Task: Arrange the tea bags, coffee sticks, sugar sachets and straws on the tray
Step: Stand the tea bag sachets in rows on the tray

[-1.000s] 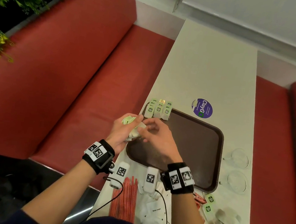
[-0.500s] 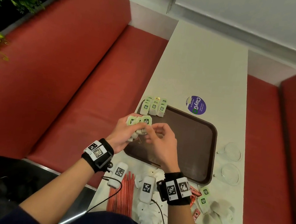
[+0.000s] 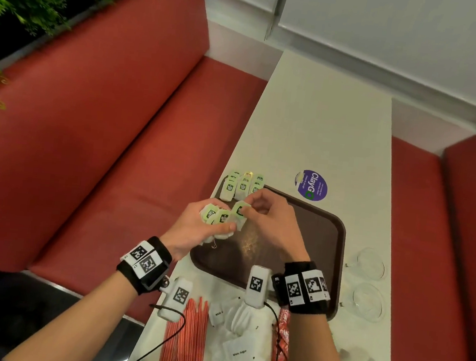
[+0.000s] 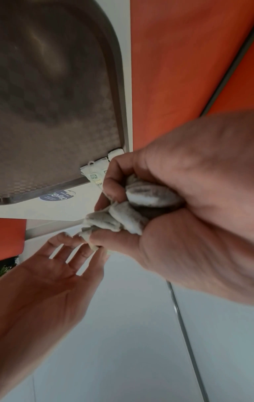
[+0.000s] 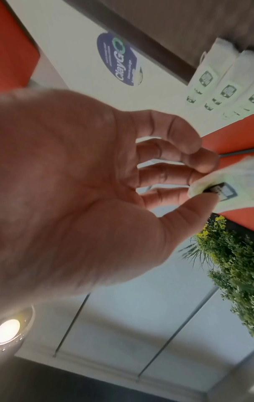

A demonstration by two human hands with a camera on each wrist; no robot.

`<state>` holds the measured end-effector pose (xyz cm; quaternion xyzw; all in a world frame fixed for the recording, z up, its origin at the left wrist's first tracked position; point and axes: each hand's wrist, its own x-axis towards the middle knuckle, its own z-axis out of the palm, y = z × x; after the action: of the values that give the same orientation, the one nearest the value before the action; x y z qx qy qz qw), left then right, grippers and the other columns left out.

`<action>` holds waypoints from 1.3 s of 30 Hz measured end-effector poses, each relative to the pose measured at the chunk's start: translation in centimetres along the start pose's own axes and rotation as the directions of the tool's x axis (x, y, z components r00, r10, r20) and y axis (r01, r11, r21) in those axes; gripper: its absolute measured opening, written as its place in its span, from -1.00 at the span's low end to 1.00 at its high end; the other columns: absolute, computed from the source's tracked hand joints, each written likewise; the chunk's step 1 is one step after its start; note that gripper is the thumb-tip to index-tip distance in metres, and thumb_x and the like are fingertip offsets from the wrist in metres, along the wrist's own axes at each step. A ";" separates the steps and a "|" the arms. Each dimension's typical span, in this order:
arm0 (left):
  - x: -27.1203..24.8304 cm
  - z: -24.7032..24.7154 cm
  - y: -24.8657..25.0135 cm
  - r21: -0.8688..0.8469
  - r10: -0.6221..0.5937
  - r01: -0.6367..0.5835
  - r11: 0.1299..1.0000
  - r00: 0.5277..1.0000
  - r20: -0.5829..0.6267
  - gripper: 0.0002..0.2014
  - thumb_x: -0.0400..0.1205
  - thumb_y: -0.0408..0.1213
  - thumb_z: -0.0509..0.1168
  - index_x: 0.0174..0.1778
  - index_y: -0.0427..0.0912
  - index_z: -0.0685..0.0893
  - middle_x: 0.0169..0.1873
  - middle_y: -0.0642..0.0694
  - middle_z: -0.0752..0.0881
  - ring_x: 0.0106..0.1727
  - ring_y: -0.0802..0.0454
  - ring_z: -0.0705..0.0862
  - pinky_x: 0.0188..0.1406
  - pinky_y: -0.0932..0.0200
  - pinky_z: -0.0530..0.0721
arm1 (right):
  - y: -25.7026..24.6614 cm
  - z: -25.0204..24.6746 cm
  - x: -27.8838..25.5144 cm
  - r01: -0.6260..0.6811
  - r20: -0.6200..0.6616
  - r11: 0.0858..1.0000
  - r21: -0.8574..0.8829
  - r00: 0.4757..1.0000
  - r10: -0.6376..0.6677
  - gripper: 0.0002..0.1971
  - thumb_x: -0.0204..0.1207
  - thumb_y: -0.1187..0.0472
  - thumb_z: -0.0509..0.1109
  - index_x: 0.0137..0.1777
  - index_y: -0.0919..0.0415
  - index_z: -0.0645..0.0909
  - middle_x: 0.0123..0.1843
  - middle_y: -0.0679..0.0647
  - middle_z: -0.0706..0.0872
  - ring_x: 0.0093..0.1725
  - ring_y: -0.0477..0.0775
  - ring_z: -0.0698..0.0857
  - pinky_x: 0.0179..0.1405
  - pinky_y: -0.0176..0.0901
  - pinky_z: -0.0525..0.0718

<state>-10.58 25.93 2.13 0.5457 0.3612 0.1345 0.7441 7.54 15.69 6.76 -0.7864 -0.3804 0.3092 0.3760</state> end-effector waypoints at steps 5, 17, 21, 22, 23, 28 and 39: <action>0.8 -0.7 -1.3 -0.069 -0.019 0.010 0.998 0.991 -0.135 -0.75 0.52 -0.30 0.72 0.05 -0.06 0.85 -0.12 -0.15 0.85 -0.10 -0.06 0.80 -0.39 0.16 0.69 | -0.5 -2.0 3.2 0.041 -0.112 0.988 -0.148 0.992 -0.058 -0.92 0.64 0.19 0.55 -0.01 0.01 0.71 -0.06 -0.13 0.85 -0.13 -0.17 0.81 -0.12 -0.42 0.66; 1.3 -1.6 -0.3 -0.350 -0.080 -0.011 0.937 0.966 -0.244 -0.64 0.64 -0.40 0.60 0.32 -0.33 0.72 -0.02 -0.42 0.82 -0.35 0.06 0.81 -0.60 0.36 0.53 | 4.6 2.4 12.6 -0.021 0.193 0.861 -0.507 0.971 0.138 -0.80 0.61 0.22 0.50 0.06 -0.14 0.66 0.24 0.20 0.79 0.20 0.25 0.79 0.28 0.03 0.77; 1.3 -1.9 0.2 -0.344 -0.080 -0.003 0.939 0.971 -0.225 -0.64 0.66 -0.39 0.59 0.34 -0.34 0.70 -0.02 -0.44 0.82 -0.37 0.05 0.80 -0.63 0.36 0.50 | 6.1 4.0 13.4 -0.072 0.200 0.845 -0.530 0.958 0.207 -0.81 0.61 0.20 0.51 0.08 -0.14 0.66 0.34 0.22 0.75 0.26 0.27 0.77 0.34 0.08 0.77; 1.3 -2.1 0.2 -0.340 -0.079 -0.001 0.940 0.972 -0.223 -0.64 0.66 -0.38 0.59 0.34 -0.34 0.71 -0.03 -0.42 0.83 -0.38 0.07 0.79 -0.62 0.36 0.51 | 6.3 4.3 13.4 -0.085 0.185 0.843 -0.531 0.959 0.213 -0.81 0.61 0.20 0.50 0.10 -0.14 0.66 0.34 0.21 0.75 0.26 0.29 0.76 0.33 0.11 0.77; 1.3 -2.2 0.3 -0.334 -0.078 0.000 0.942 0.972 -0.220 -0.63 0.66 -0.37 0.59 0.35 -0.33 0.71 -0.03 -0.41 0.83 -0.36 0.06 0.80 -0.60 0.35 0.53 | 6.4 4.5 13.3 -0.099 0.167 0.843 -0.529 0.961 0.218 -0.81 0.62 0.20 0.47 0.13 -0.12 0.67 0.34 0.21 0.73 0.26 0.30 0.75 0.33 0.14 0.77; 1.4 -3.2 0.1 -0.319 -0.095 0.022 0.948 0.972 -0.215 -0.59 0.63 -0.31 0.63 0.35 -0.27 0.73 0.04 -0.39 0.86 -0.03 -0.16 0.87 -0.40 0.23 0.63 | 6.5 5.4 13.0 -0.111 0.095 0.819 -0.563 0.976 0.197 -0.77 0.64 0.21 0.36 0.24 -0.04 0.67 0.35 0.22 0.70 0.23 0.37 0.76 0.15 0.09 0.72; 1.4 -3.5 0.2 -0.340 -0.113 0.051 0.939 0.980 -0.164 -0.57 0.62 -0.29 0.64 0.38 -0.28 0.73 0.02 -0.37 0.84 -0.03 -0.17 0.86 -0.46 0.26 0.59 | 5.6 5.8 13.6 -0.104 -0.030 0.740 -0.665 0.993 0.112 -0.67 0.62 0.31 0.33 0.34 0.07 0.68 0.26 0.20 0.75 0.24 0.35 0.77 0.20 0.15 0.74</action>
<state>-11.94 29.28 1.28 0.3816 0.4216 0.2117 0.7949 12.13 26.64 -3.67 -0.8874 -0.4217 0.1796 0.0503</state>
